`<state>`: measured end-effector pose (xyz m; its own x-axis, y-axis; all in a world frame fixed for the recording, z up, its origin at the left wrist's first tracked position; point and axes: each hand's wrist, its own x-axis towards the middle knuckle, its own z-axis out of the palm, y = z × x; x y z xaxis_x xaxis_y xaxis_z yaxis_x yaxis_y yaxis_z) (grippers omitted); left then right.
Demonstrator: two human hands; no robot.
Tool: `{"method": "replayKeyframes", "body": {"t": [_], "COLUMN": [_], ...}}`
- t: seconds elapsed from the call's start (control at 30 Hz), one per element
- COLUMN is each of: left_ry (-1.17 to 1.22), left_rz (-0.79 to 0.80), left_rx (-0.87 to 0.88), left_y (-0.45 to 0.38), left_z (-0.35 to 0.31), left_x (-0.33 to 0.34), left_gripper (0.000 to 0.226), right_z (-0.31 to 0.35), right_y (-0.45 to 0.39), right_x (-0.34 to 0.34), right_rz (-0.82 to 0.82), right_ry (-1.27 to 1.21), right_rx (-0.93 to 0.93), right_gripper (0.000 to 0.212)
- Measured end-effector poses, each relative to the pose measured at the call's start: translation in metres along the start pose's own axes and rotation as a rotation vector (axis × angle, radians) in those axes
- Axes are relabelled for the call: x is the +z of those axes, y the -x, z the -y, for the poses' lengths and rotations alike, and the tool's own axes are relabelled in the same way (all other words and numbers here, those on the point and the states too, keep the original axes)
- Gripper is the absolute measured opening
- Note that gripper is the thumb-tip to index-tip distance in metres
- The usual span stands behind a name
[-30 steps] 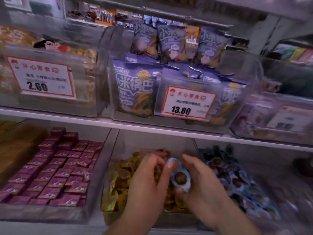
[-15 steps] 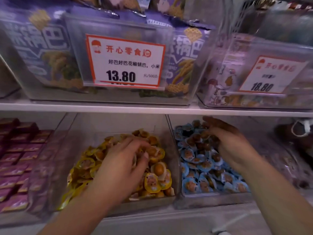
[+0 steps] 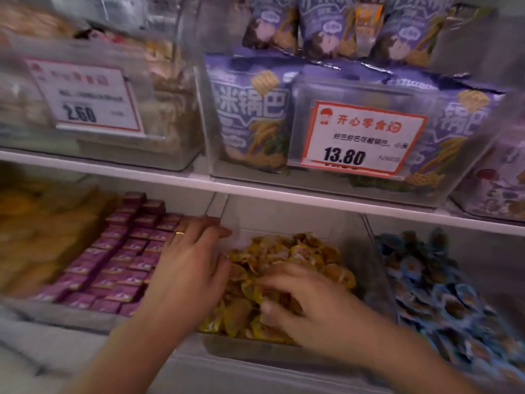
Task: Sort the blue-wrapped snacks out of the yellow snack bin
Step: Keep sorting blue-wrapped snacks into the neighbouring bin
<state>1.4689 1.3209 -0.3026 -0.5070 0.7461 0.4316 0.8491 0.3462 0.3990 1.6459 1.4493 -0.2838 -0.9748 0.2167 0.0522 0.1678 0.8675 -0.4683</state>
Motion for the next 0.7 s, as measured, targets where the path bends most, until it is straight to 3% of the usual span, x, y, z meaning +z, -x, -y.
{"method": "replayKeyframes", "body": {"t": [0.1, 0.27, 0.53, 0.6, 0.7], "left_ry": [0.12, 0.216, 0.257, 0.277, 0.31], "left_rz": [0.015, 0.046, 0.031, 0.038, 0.031], "left_rx": [-0.002, 0.042, 0.082, 0.074, 0.066], "left_y": [0.004, 0.002, 0.001, 0.0, 0.0], "left_z": [0.011, 0.023, 0.033, 0.033, 0.032], "left_x": [0.001, 0.003, 0.0, 0.001, 0.003], "left_gripper": [0.04, 0.035, 0.036, 0.032, 0.03], "right_z": [0.008, -0.028, -0.087, -0.089, -0.071], "right_y": [-0.039, -0.08, -0.115, -0.114, -0.121], "right_x": [0.029, 0.034, -0.004, -0.009, -0.002], "right_rz": [0.206, 0.347, 0.304, 0.297, 0.083], "right_ry": [0.217, 0.308, 0.585, 0.622, 0.632], "right_rx": [0.042, 0.171, 0.692, 0.664, 0.368], "right_gripper": [0.039, 0.05, 0.072, 0.063, 0.043]}}
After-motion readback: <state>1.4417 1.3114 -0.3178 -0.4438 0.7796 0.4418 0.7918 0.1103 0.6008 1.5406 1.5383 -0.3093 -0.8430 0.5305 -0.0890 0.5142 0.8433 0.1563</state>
